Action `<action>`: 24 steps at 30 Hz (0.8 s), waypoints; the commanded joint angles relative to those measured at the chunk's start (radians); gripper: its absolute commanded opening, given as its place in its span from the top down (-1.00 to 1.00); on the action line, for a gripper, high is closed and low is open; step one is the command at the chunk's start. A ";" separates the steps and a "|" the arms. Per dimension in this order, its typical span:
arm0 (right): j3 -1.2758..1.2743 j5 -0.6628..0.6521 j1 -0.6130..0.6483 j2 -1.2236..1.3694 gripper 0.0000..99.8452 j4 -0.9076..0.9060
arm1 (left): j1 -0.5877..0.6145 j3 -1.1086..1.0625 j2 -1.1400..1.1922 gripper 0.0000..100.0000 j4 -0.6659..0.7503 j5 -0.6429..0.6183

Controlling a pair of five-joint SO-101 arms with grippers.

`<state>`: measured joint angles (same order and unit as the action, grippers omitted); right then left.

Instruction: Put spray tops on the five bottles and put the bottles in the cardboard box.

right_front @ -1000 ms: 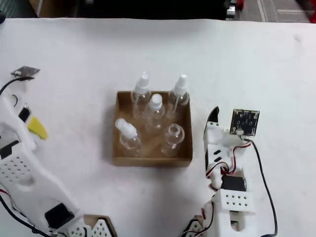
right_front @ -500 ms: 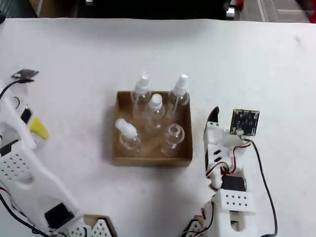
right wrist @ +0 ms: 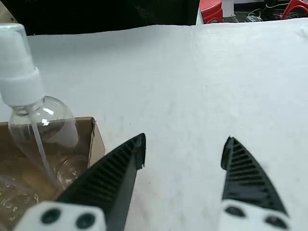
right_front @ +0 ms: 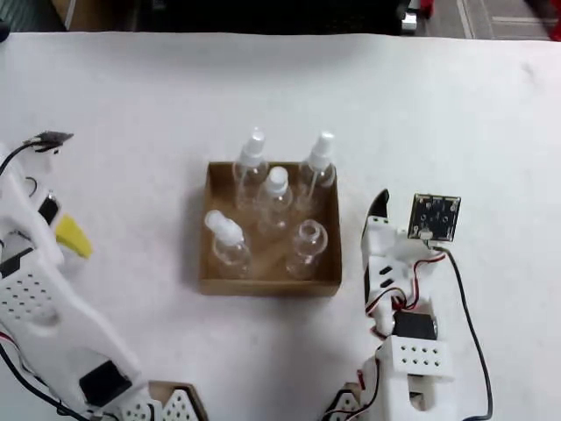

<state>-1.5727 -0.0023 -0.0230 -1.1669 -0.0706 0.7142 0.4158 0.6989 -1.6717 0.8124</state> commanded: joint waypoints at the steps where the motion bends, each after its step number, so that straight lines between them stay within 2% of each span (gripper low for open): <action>1: 0.012 -0.012 0.002 -0.012 0.53 0.019 | 0.001 0.006 -0.015 0.50 0.037 0.011; 15: 0.012 -0.012 0.002 -0.012 0.53 0.019 | -0.001 0.048 0.085 0.51 0.038 0.002; 17: 0.012 -0.012 0.002 -0.012 0.53 0.021 | 0.002 0.081 0.088 0.57 0.034 0.002; 22: 0.012 -0.012 0.002 -0.012 0.53 0.021 | 0.001 0.114 0.090 0.93 0.012 0.000; 24: 0.012 -0.012 0.002 -0.012 0.53 0.021 | -0.001 0.118 0.090 0.95 0.012 0.000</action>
<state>-1.5727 -0.0023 -0.0230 -1.1669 -0.0706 0.7127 0.4726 0.7971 -1.6563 0.8140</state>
